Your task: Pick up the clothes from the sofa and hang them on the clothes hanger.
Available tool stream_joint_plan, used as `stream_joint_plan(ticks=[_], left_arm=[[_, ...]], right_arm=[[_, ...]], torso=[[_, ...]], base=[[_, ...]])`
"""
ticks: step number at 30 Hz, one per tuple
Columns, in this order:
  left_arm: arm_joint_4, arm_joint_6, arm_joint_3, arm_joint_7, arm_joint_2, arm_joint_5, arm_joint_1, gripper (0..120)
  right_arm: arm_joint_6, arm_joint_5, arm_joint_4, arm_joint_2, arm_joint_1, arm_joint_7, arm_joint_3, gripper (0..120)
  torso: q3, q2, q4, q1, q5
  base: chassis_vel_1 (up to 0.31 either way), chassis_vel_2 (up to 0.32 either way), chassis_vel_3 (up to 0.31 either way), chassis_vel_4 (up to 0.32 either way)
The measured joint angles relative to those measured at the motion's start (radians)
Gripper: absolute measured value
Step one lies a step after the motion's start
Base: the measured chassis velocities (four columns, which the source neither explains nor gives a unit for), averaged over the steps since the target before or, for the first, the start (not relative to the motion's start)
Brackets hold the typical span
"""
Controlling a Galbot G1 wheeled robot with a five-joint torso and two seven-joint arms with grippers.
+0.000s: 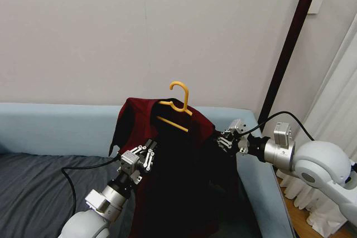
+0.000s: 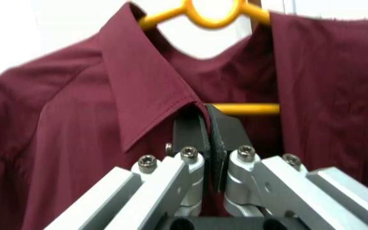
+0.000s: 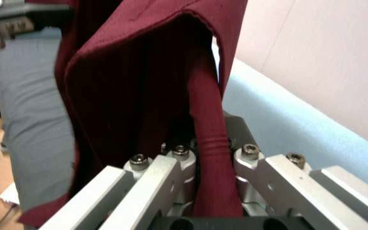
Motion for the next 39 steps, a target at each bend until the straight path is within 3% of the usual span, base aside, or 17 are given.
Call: stream_joint_plan(ticks=[6,9,16,20,30,32,37,39], left_arm=[[0.023,-0.001,-0.019,-0.036,-0.016,-0.014,0.005,7],[0.022,-0.028,-0.035,-0.066,-0.036,-0.062,0.002,23],[0.006,-0.075,-0.051,-0.073,-0.050,-0.093,0.003,39],[-0.013,-0.136,-0.083,-0.044,-0.052,-0.113,0.048,64],[0.051,-0.149,-0.098,-0.039,-0.090,-0.078,0.089,98],[0.060,-0.154,-0.099,-0.040,-0.099,-0.076,0.091,101],[0.086,-0.169,-0.100,-0.050,-0.124,-0.073,0.091,110],[0.100,-0.171,-0.099,-0.060,-0.135,-0.072,0.086,113]], right_arm=[[-0.003,0.133,0.021,-0.034,0.012,0.061,0.023,4],[0.007,0.166,0.041,-0.064,0.020,0.057,0.027,4],[0.010,0.173,0.061,-0.081,0.016,0.059,0.028,4],[0.000,0.208,0.050,-0.108,0.020,0.122,0.033,4],[0.018,0.405,0.043,-0.179,0.068,0.146,0.092,4],[0.022,0.428,0.039,-0.195,0.068,0.155,0.113,4],[-0.007,0.503,0.048,-0.257,0.059,0.274,0.202,4],[-0.049,0.552,0.057,-0.295,0.052,0.378,0.254,4]], torso=[[0.000,0.000,0.0001,0.000,-0.0001],[0.000,0.000,0.0000,0.000,-0.0001],[0.000,0.000,0.0000,0.000,-0.0001],[0.000,0.000,0.0000,0.000,0.0001],[0.000,0.000,0.0001,0.000,0.0000],[0.000,0.000,0.0001,0.000,0.0000],[0.000,0.000,0.0001,0.000,0.0000],[0.000,0.000,0.0000,0.000,0.0000]], base=[[0.000,0.000,0.000,0.000],[0.000,0.000,0.000,0.000],[0.000,0.000,0.000,0.000],[0.000,0.000,0.000,0.000],[0.000,0.000,0.000,0.000],[0.000,0.000,0.000,0.000],[0.000,0.000,0.000,0.000],[0.000,0.000,0.000,0.000]])
